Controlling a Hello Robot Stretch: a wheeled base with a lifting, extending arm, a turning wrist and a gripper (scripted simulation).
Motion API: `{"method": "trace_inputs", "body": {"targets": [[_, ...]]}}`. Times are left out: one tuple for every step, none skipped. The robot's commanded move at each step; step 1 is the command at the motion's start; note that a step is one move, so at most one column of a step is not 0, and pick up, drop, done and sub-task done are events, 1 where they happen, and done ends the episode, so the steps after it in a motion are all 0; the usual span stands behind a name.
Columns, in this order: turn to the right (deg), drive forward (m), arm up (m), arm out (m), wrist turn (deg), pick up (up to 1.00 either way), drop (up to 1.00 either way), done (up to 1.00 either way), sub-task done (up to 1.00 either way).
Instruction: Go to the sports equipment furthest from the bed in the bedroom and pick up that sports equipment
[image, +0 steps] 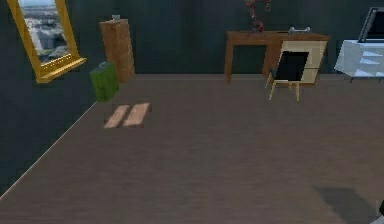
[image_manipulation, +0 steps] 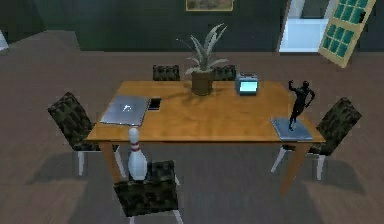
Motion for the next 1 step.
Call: {"method": "trace_inputs", "body": {"targets": [[3.0, 0.00, 0.00, 0.00, 0.0, 0.00, 0.00, 0.00, 0.00]]}}
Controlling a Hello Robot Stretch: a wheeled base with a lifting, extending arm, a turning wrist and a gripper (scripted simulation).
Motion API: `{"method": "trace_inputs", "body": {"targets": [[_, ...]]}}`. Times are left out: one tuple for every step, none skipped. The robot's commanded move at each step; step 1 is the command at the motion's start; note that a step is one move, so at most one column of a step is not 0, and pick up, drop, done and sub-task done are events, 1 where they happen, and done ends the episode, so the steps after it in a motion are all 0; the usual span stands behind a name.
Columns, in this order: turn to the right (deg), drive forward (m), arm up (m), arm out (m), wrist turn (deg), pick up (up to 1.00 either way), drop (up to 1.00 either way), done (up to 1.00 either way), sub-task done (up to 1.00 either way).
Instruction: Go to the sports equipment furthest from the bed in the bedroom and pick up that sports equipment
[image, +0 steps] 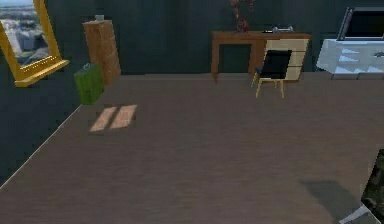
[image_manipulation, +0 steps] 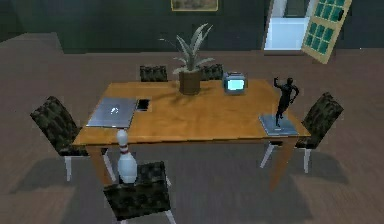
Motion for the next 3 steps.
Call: {"method": "trace_inputs", "body": {"targets": [[0.0, 0.55, 0.00, 0.00, 0.0, 0.00, 0.00, 0.00, 0.00], [6.0, 0.00, 0.00, 0.00, 0.0, 0.00, 0.00, 0.00, 0.00], [0.0, 1.00, 0.00, 0.00, 0.0, 0.00, 0.00, 0.00, 0.00]]}}
